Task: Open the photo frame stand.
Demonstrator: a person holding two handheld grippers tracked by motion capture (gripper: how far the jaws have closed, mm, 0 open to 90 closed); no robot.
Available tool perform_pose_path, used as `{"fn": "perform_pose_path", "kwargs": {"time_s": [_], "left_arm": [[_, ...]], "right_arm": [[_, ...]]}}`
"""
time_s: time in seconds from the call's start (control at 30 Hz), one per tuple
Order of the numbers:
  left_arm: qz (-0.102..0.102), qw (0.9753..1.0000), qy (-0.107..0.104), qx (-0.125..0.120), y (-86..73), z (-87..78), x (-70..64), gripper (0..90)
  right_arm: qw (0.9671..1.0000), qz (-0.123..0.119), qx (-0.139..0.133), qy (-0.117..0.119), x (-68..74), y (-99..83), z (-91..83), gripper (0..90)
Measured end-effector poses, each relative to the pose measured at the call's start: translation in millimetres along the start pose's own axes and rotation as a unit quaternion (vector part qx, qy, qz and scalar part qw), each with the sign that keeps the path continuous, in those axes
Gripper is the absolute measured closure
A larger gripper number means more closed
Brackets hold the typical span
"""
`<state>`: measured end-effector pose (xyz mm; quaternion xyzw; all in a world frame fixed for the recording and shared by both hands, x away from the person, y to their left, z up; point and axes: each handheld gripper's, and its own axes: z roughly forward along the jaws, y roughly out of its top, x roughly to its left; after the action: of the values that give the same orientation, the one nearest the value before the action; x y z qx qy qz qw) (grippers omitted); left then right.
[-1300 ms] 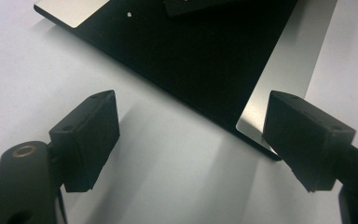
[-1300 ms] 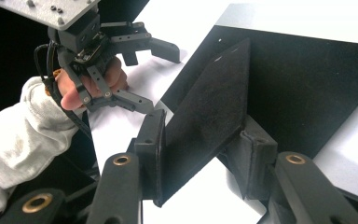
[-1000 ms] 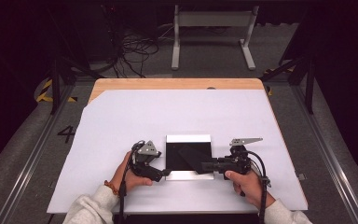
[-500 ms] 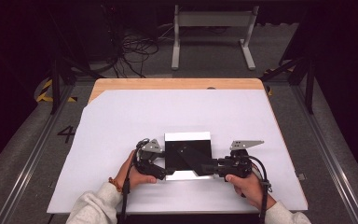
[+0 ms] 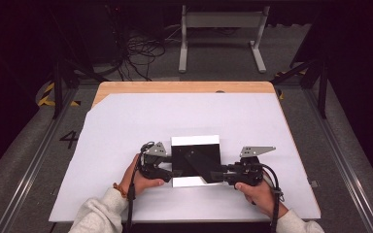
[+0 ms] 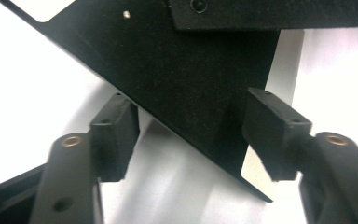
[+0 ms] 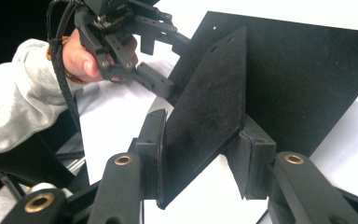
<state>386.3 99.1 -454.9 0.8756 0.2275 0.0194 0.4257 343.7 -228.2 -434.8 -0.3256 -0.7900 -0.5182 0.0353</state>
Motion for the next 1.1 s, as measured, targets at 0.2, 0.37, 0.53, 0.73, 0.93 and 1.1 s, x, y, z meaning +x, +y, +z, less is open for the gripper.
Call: {"fn": "perform_pose_path", "kwargs": {"time_s": [0.2,0.37,0.53,0.73,0.93,1.1], "left_arm": [[0.016,0.9993,0.034,-0.009,6.7,-1.7,-1.9,43.4],[0.018,0.9981,0.055,-0.020,14.7,-0.5,-1.1,47.4],[0.023,0.9966,0.073,-0.029,19.9,1.5,-0.2,49.5],[0.028,0.9952,0.084,-0.043,20.6,2.5,0.7,50.3],[0.030,0.9948,0.082,-0.051,19.3,3.1,3.2,50.7],[0.031,0.9941,0.086,-0.057,21.1,4.9,4.5,50.7]], "right_arm": [[0.9998,-0.016,-0.003,-0.013,0.9,2.3,-0.8,62.2],[0.9992,-0.028,-0.003,-0.029,-0.3,5.4,-3.7,63.7],[0.9984,-0.037,-0.002,-0.042,-3.2,7.2,-4.6,64.8],[0.9974,-0.044,-0.004,-0.056,-2.7,8.3,-4.1,64.8],[0.9968,-0.052,-0.003,-0.060,-3.1,9.1,-2.9,64.7],[0.9962,-0.057,-0.005,-0.065,-2.9,10.2,-3.2,64.6]]}}
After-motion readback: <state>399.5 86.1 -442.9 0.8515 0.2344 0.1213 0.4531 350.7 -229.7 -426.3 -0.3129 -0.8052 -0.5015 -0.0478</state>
